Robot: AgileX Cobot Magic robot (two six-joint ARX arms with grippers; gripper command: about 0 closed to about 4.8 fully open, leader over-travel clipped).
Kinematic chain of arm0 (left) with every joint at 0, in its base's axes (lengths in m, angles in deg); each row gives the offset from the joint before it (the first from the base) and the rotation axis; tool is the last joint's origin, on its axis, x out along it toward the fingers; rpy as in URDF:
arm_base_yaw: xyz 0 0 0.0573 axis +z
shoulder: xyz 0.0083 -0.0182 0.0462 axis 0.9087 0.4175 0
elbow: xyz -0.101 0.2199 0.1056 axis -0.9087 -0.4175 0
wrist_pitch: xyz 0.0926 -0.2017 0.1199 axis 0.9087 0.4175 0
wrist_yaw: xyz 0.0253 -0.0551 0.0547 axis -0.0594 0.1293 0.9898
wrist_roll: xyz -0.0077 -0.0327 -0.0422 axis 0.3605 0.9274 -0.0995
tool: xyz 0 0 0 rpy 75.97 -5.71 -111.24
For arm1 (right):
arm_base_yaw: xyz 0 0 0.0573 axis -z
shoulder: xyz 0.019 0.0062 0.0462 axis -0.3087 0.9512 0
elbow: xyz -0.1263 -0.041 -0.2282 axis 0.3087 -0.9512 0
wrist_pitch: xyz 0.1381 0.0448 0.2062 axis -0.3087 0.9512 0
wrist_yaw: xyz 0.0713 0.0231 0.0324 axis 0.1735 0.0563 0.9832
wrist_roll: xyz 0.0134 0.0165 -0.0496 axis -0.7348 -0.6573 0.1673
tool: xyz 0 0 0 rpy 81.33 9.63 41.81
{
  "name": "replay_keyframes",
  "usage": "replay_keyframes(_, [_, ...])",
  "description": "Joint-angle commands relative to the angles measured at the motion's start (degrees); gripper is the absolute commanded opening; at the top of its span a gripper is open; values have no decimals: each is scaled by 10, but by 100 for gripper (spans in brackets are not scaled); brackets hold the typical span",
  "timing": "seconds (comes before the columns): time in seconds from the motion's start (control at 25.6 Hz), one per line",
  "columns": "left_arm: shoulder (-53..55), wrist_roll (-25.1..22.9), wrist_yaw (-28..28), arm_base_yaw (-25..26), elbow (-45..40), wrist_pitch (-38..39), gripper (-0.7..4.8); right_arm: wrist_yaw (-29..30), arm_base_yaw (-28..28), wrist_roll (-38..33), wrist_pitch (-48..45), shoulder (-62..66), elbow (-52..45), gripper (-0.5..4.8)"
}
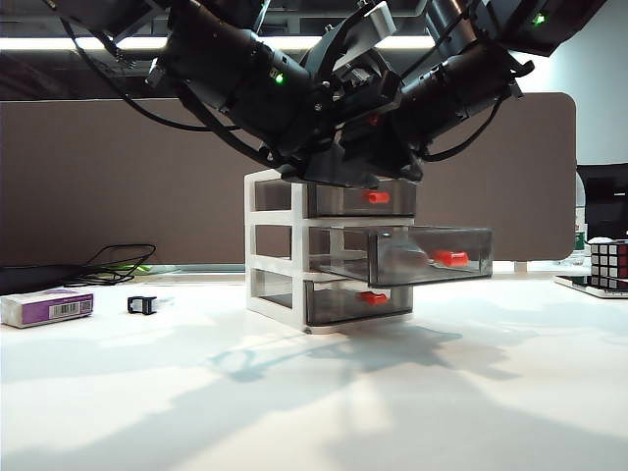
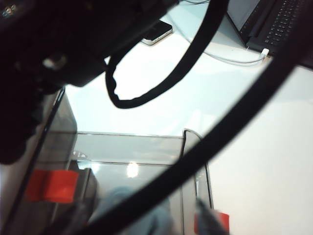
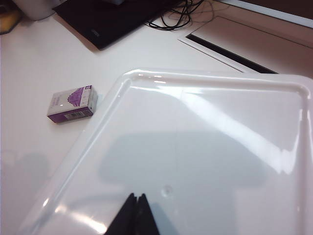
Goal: Open the second layer of the drawer on the table, pick up the earphone case on the table and put it in, and finally close the drawer.
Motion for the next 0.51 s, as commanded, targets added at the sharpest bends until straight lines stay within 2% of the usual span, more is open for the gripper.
replay_keyframes(0.04, [-1,-2,9,0,1,-7,307,-17,0,-9,70,12,-11,-5])
replay_keyframes(0.12, [-7,14,7,-5,2,3,301,-15,-1,-8,69,12,-11,-5])
replay_keyframes(0.2, [-28,2,9,-21,1,46,209,-15,-1,-9,68,12,-11,-5])
replay_keyframes(0.23, [-45,-20,14,-43,1,82,157,-15,-1,-9,69,12,-11,-5])
replay_keyframes(0.35, [-61,-39,27,-88,1,100,97,-15,-1,-9,69,12,-11,-5])
replay_keyframes(0.43, [-57,-38,33,-112,1,99,-8,-8,-1,-9,70,12,-11,-5])
replay_keyframes(0.51, [-42,-35,49,-121,1,95,-6,-6,-1,-9,72,12,-11,-5])
